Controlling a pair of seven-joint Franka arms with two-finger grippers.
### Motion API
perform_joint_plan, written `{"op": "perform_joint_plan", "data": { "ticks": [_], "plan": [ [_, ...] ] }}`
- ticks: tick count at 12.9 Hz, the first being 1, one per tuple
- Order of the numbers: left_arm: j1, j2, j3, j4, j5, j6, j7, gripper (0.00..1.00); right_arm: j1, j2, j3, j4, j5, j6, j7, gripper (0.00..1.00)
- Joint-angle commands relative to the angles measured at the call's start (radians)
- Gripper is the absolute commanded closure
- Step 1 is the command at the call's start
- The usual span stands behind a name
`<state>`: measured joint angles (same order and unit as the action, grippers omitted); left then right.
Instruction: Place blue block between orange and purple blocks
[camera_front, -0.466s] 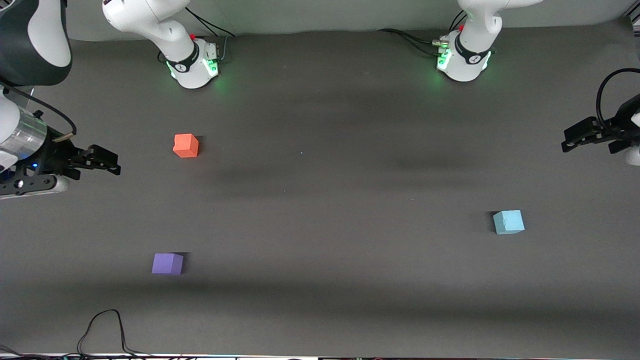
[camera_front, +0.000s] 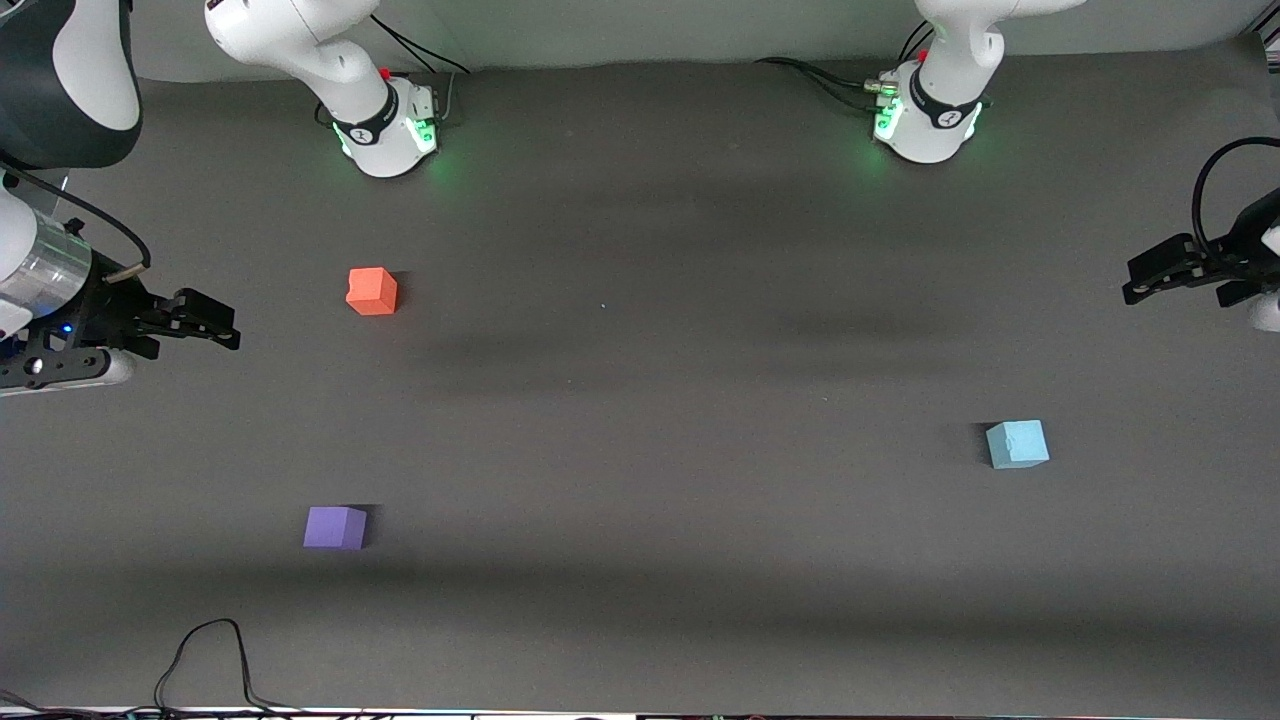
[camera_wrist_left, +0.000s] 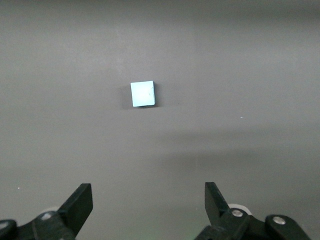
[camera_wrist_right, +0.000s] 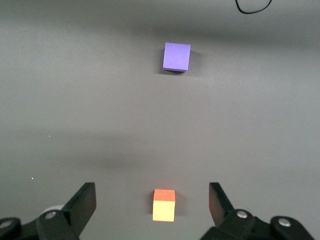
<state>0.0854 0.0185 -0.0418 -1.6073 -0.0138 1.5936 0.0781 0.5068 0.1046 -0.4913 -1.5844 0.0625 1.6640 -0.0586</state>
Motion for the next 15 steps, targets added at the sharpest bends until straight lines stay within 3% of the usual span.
{"op": "perform_joint_plan", "data": {
  "ticks": [1, 4, 8, 15],
  "plan": [
    [0.024, -0.002, 0.000, -0.042, 0.003, 0.012, 0.029, 0.00, 0.001, -0.010, -0.003, 0.004, -0.004, -0.004, 0.011, 0.00],
    [0.030, 0.003, 0.002, -0.165, 0.011, 0.147, 0.031, 0.00, 0.001, -0.003, 0.000, 0.023, -0.004, -0.006, 0.013, 0.00],
    [0.054, 0.076, 0.003, -0.359, 0.017, 0.463, 0.032, 0.00, 0.003, -0.010, -0.003, 0.012, -0.001, -0.021, 0.003, 0.00],
    [0.050, 0.325, 0.002, -0.390, 0.031, 0.773, 0.031, 0.00, 0.004, -0.011, -0.003, 0.011, -0.001, -0.013, -0.007, 0.00]
  ]
}}
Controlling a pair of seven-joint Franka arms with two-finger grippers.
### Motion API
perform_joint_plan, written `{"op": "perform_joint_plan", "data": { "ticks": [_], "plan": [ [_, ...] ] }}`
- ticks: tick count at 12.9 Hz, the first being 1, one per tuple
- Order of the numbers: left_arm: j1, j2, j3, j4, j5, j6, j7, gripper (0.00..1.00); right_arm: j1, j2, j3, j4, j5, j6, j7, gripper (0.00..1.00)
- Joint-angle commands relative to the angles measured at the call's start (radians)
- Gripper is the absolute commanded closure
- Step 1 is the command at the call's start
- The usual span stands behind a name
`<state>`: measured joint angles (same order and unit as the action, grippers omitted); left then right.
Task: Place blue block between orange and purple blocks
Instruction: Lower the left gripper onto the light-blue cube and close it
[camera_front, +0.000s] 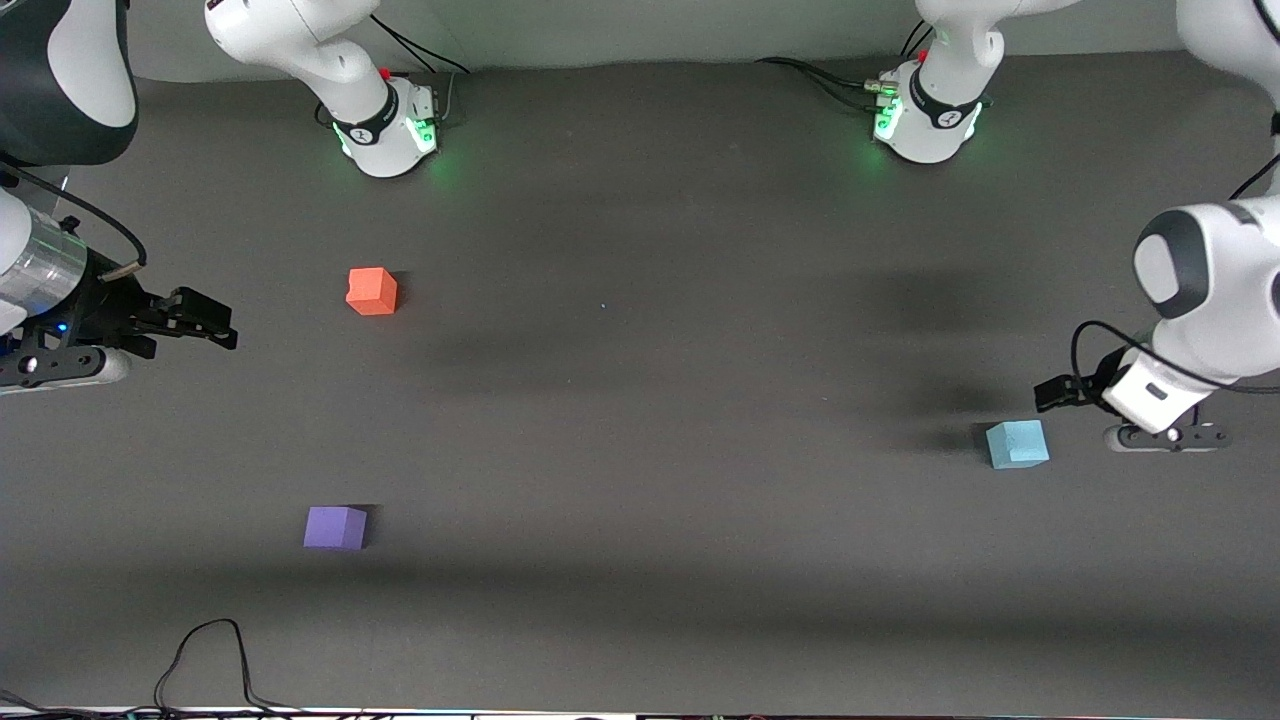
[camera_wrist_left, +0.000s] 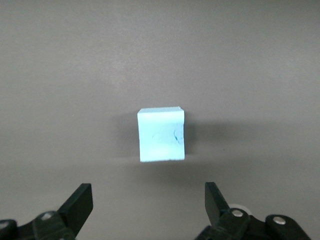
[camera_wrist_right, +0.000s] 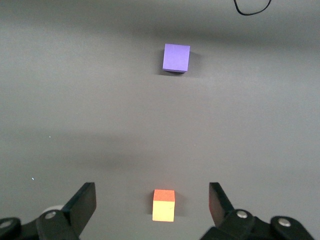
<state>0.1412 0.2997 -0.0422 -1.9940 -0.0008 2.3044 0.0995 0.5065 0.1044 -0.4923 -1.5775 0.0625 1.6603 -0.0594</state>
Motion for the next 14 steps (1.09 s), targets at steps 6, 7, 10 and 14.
{"op": "perform_joint_plan", "data": {
  "ticks": [6, 7, 10, 14],
  "plan": [
    [-0.029, 0.186, 0.002, -0.003, 0.019, 0.228, -0.004, 0.00, 0.006, -0.012, 0.001, -0.001, -0.001, 0.002, -0.005, 0.00],
    [-0.029, 0.197, 0.002, -0.003, 0.019, 0.231, -0.004, 0.00, 0.006, -0.012, 0.001, -0.001, -0.001, 0.002, -0.005, 0.00],
    [-0.028, 0.210, 0.002, -0.003, 0.019, 0.218, -0.009, 0.10, 0.004, -0.012, 0.001, -0.007, -0.001, 0.002, -0.010, 0.00],
    [-0.028, 0.207, 0.002, 0.007, 0.019, 0.213, -0.008, 0.59, 0.006, -0.011, 0.001, -0.010, -0.001, 0.002, -0.010, 0.00]
  ]
}}
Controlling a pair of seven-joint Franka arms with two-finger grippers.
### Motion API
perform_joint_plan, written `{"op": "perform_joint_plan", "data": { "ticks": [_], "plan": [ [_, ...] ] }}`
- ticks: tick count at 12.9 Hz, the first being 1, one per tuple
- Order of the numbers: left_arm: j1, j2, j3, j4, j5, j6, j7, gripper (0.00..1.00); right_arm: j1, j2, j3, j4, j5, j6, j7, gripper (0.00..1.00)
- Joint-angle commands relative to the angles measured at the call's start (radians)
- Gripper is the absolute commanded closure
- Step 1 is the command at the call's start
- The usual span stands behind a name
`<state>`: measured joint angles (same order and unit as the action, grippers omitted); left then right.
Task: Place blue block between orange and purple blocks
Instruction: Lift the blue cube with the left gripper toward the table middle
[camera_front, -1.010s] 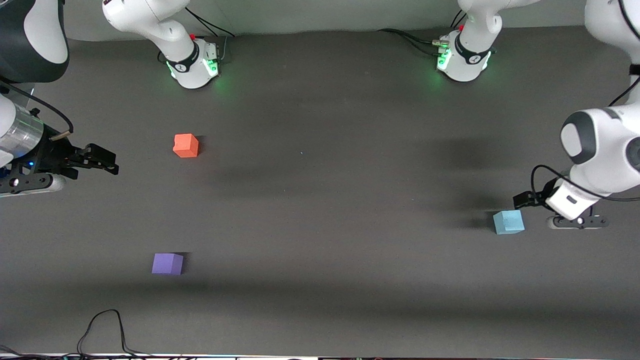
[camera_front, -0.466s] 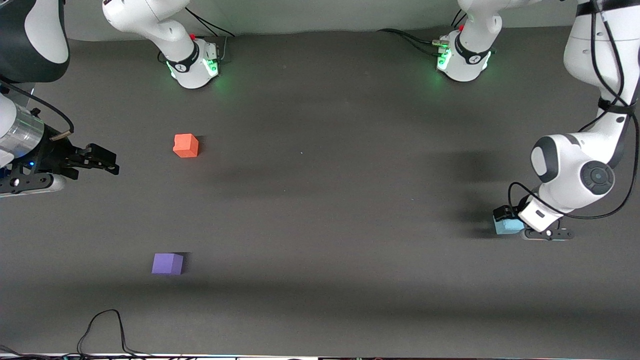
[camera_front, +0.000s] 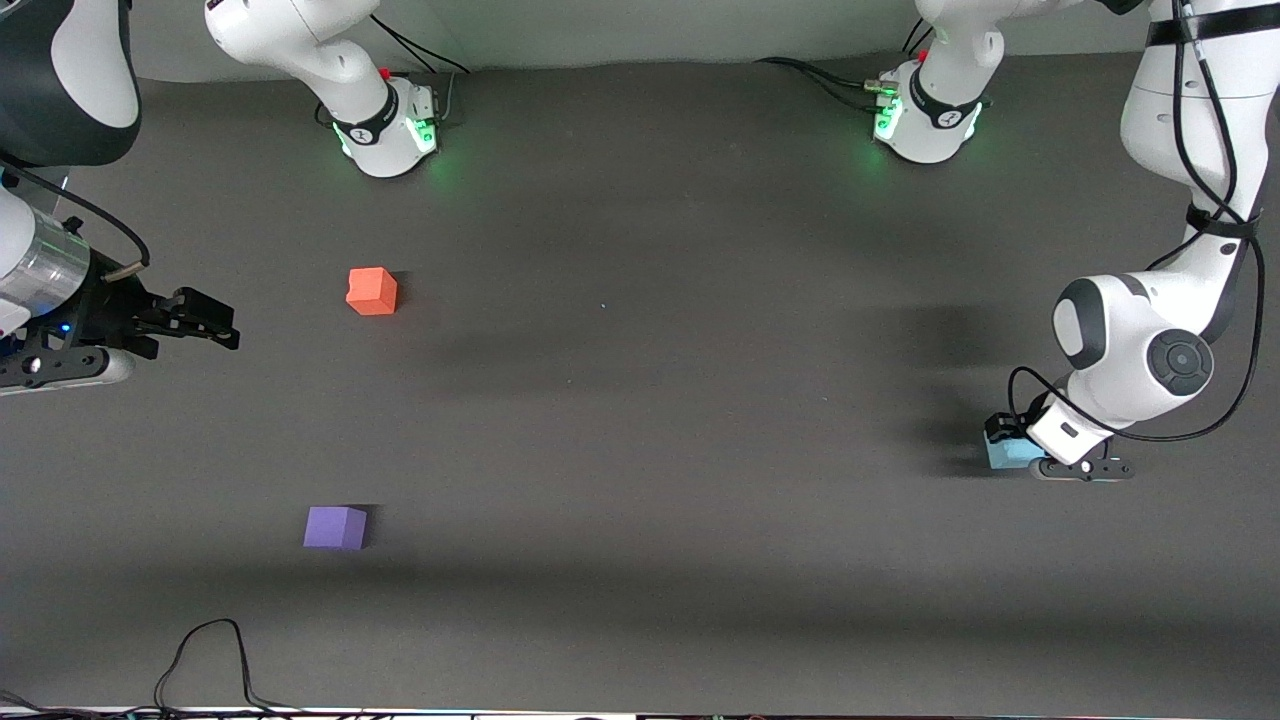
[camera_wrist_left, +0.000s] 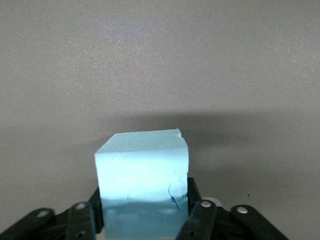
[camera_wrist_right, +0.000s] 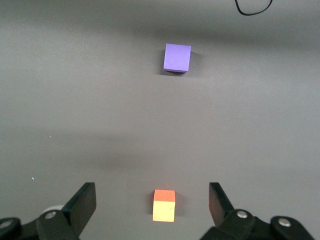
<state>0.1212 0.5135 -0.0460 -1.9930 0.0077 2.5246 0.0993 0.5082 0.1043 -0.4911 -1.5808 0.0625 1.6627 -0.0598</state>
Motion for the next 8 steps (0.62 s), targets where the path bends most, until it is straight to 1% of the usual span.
{"op": "perform_joint_plan", "data": {
  "ticks": [1, 2, 3, 5, 6, 8],
  "plan": [
    [-0.008, -0.016, 0.006, 0.010, 0.011, -0.015, -0.007, 0.59, 0.004, -0.011, 0.000, -0.007, -0.001, -0.001, -0.009, 0.00],
    [-0.006, -0.035, 0.006, 0.023, 0.009, -0.047, -0.007, 0.59, 0.003, -0.008, 0.000, -0.007, -0.001, 0.000, -0.009, 0.00],
    [-0.008, -0.065, 0.005, 0.048, 0.009, -0.117, -0.009, 0.59, 0.004, -0.008, 0.000, -0.008, -0.001, 0.000, -0.009, 0.00],
    [-0.026, -0.133, -0.005, 0.121, 0.009, -0.305, -0.057, 0.59, 0.006, -0.005, 0.002, -0.007, -0.001, 0.002, -0.009, 0.00],
    [-0.055, -0.151, -0.005, 0.155, 0.009, -0.385, -0.096, 0.59, 0.019, -0.003, 0.000, -0.007, -0.001, 0.002, -0.009, 0.00],
    [-0.157, -0.170, -0.005, 0.233, 0.009, -0.527, -0.223, 0.59, 0.024, -0.003, 0.000, -0.011, -0.001, 0.006, -0.009, 0.00]
  ]
}}
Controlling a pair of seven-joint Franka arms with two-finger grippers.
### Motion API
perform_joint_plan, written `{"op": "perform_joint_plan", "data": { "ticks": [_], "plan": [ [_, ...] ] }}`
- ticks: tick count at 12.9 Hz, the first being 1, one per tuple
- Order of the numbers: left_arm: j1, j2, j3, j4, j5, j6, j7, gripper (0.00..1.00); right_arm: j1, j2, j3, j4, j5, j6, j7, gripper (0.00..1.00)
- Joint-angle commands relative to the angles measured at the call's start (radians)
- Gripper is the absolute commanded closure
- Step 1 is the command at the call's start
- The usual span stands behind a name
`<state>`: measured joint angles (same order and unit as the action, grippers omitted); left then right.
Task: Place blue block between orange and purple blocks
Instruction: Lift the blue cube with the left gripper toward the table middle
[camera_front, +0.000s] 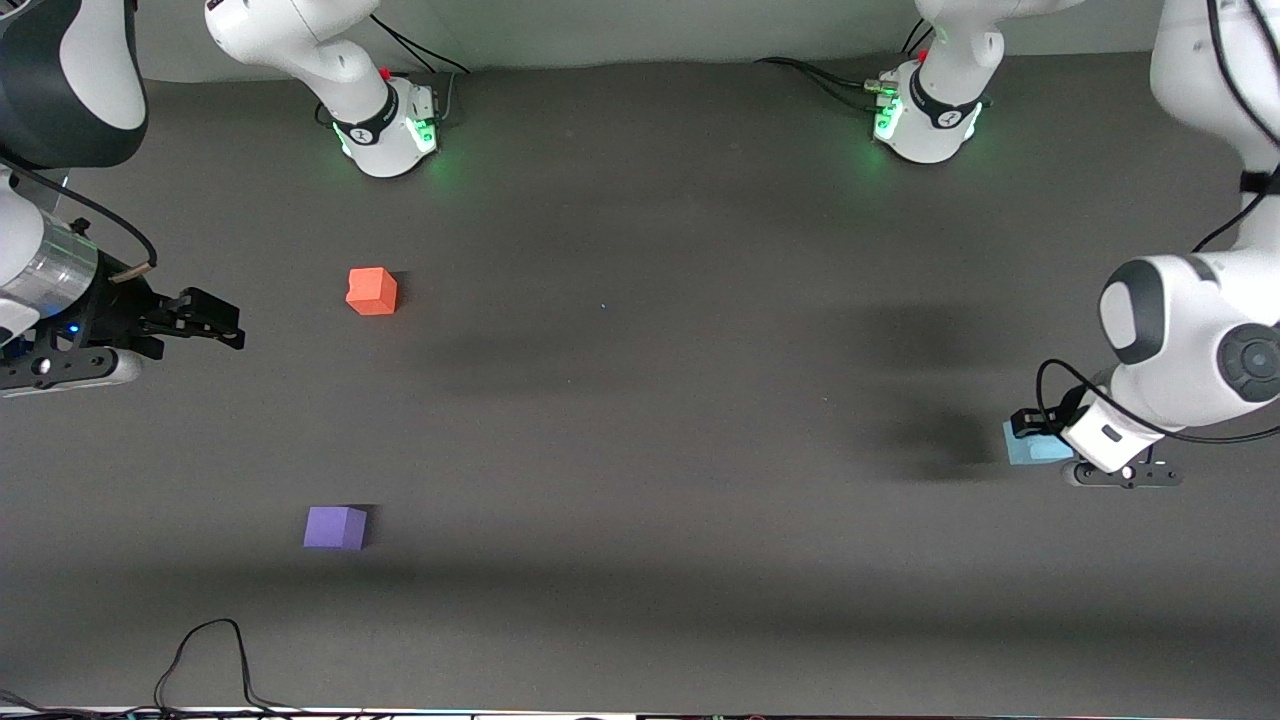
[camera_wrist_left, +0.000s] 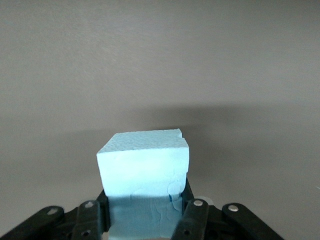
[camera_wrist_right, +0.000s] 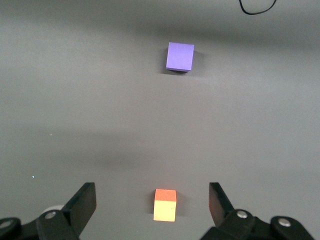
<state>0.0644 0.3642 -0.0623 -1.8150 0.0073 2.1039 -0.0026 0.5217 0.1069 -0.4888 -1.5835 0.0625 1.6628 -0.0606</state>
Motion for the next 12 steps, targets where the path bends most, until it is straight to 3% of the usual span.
{"op": "perform_joint_plan", "data": {
  "ticks": [1, 5, 10, 12],
  "plan": [
    [-0.160, -0.018, 0.012, 0.100, 0.010, -0.167, -0.205, 0.59, 0.011, -0.006, -0.002, -0.010, -0.001, 0.011, -0.008, 0.00],
    [-0.443, 0.040, 0.010, 0.280, -0.006, -0.242, -0.552, 0.59, 0.014, 0.004, -0.002, -0.010, -0.001, 0.021, -0.008, 0.00],
    [-0.765, 0.312, 0.010, 0.570, -0.009, -0.225, -0.845, 0.60, 0.024, 0.007, 0.001, -0.009, 0.006, 0.043, -0.007, 0.00],
    [-0.836, 0.401, 0.010, 0.603, -0.009, -0.126, -0.858, 0.60, 0.026, 0.022, 0.001, -0.001, 0.022, 0.069, -0.008, 0.00]
  ]
}}
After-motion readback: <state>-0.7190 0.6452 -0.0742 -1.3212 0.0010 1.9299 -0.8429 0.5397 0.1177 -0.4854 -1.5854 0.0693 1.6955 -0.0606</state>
